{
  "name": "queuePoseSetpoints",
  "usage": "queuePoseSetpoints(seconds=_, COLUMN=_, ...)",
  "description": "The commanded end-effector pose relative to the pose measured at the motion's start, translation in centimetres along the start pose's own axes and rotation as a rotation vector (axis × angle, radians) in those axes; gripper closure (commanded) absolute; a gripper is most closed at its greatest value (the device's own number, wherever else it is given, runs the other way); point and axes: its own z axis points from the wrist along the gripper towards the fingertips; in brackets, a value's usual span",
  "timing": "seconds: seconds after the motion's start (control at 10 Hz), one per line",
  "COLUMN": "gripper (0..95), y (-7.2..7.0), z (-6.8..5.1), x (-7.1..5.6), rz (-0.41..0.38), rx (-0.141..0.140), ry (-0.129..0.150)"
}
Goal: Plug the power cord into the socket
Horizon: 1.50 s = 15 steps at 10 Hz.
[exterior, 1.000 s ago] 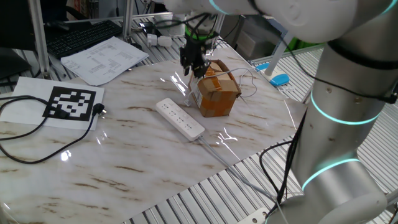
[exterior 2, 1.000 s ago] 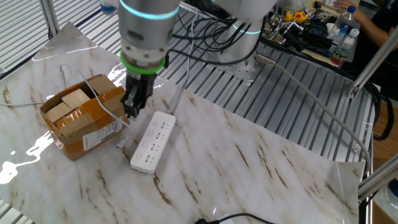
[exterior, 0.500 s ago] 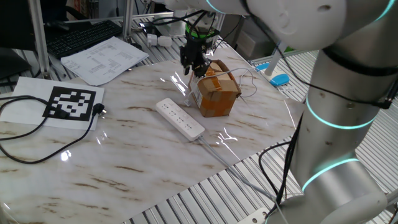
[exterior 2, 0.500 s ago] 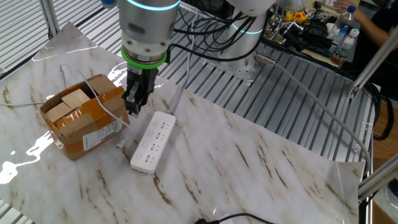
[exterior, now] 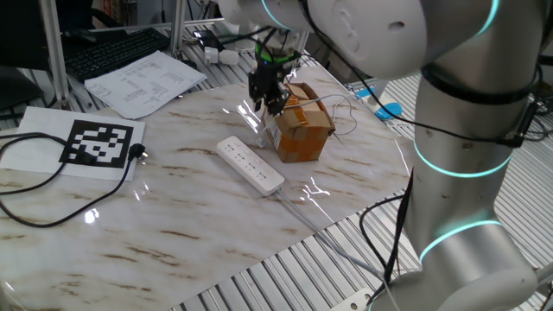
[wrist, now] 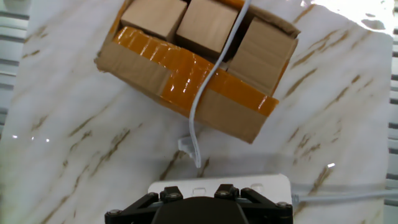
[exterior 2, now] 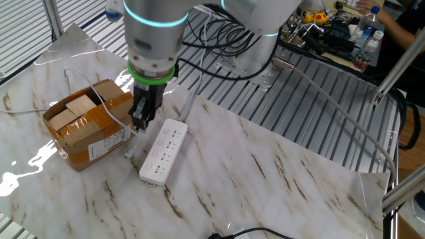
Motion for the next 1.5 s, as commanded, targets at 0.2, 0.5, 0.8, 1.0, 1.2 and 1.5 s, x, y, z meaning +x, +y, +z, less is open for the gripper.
queuePoseSetpoints(seconds=0.2, gripper=57.0, y=0.2, z=5.4, x=0.0, rz=0.0, rx=0.005, ry=0.001)
queuePoseSetpoints(seconds=0.5, gripper=57.0, y=0.3, z=5.1, x=0.2, rz=0.003, rx=0.012, ry=0.003)
queuePoseSetpoints(seconds=0.8, gripper=57.0, y=0.2, z=1.4, x=1.0, rz=-0.084, rx=0.044, ry=0.12)
queuePoseSetpoints(seconds=1.0, gripper=57.0, y=0.0, z=-0.8, x=1.5, rz=-0.105, rx=0.058, ry=0.125)
queuePoseSetpoints(seconds=1.2, gripper=57.0, y=0.0, z=-0.8, x=1.5, rz=-0.129, rx=0.056, ry=0.124)
queuePoseSetpoints(seconds=1.5, gripper=57.0, y=0.0, z=-0.8, x=1.5, rz=-0.153, rx=0.054, ry=0.125)
